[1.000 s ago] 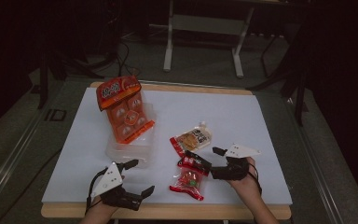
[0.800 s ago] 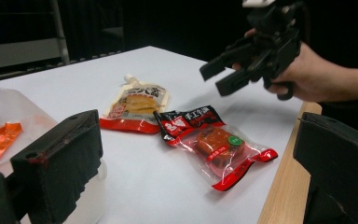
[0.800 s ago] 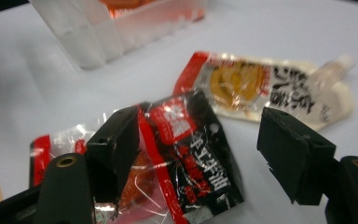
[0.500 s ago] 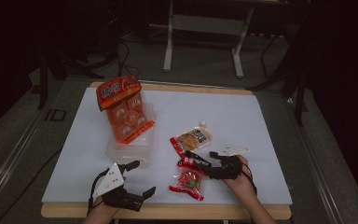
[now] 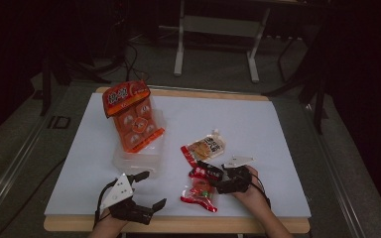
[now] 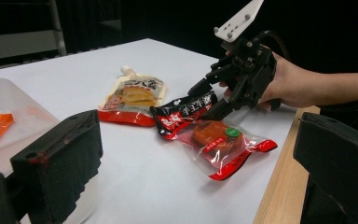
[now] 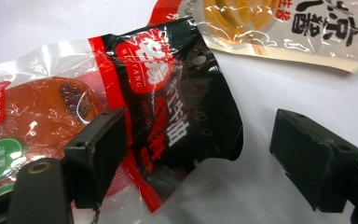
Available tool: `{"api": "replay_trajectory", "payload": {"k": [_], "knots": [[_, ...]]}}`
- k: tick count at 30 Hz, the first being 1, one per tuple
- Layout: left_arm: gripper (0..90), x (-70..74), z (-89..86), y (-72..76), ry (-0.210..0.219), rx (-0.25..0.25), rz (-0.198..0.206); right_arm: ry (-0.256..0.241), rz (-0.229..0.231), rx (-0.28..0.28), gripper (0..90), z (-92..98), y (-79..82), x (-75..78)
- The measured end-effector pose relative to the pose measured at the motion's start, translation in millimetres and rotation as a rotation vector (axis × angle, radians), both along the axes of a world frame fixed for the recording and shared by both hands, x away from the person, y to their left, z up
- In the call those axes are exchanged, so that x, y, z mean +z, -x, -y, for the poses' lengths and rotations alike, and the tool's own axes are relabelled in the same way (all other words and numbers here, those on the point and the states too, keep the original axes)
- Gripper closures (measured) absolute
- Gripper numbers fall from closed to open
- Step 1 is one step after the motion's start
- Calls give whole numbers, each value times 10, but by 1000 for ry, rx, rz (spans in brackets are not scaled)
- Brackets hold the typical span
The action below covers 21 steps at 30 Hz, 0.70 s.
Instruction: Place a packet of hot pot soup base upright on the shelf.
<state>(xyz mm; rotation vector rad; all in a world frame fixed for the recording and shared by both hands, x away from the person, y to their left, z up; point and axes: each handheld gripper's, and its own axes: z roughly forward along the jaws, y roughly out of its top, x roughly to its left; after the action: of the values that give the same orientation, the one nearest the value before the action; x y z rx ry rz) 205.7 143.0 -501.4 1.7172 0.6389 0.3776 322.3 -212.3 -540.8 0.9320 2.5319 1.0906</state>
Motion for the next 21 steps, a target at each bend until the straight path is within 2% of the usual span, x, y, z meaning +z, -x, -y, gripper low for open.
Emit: {"api": "replay_trajectory", "payload": {"k": [3, 7, 9, 12, 15, 16, 17, 18, 21], "knots": [[17, -6, 1, -10, 2, 0, -4, 7, 2, 13, 244, -18, 7, 10], [17, -15, 7, -11, -5, -2, -7, -1, 0, 56, 458, -42, 45, 35], [17, -11, 14, -8, -6, -6, -8, 2, -15, 59, 522, -60, 54, 50], [17, 4, 20, -1, -17, -10, -16, -16, -70, 57, 679, -59, 22, 74], [17, 1, 25, 0, -19, -11, -21, -24, -110, 66, 776, -80, 13, 84], [17, -2, 27, 0, -22, -11, -21, -22, -117, 74, 833, -89, 12, 89], [17, -6, 28, -3, -24, -14, -23, -30, -131, 82, 854, -100, 16, 86], [17, -10, 29, -4, -24, -14, -22, -20, -121, 80, 867, -112, 27, 89], [18, -13, 31, -6, -25, -16, -25, -28, -135, 74, 899, -103, 25, 114]]}}
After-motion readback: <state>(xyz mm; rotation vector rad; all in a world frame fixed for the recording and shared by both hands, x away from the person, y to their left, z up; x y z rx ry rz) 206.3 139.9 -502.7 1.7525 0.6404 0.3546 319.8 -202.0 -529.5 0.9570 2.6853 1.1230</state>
